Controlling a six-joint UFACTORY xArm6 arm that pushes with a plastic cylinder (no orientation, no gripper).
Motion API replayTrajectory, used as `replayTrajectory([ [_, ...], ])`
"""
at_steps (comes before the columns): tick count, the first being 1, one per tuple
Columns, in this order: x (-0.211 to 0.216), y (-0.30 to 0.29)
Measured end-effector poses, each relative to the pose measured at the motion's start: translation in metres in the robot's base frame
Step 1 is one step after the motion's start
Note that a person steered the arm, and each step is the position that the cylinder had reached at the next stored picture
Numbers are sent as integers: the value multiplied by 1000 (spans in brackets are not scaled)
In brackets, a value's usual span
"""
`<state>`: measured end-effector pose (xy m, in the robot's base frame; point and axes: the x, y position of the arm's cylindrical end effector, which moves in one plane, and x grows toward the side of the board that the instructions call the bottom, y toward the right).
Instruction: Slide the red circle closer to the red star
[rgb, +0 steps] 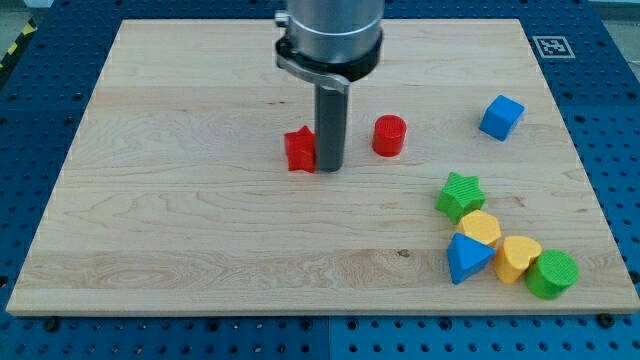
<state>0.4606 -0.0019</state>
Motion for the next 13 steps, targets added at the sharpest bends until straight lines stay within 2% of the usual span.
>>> replayTrajectory([
  [4, 6, 69],
  [6, 6, 124],
  [7, -7, 138],
  [8, -39, 138],
  [9, -55, 138],
  [11, -45, 129],
  [13, -45, 77],
])
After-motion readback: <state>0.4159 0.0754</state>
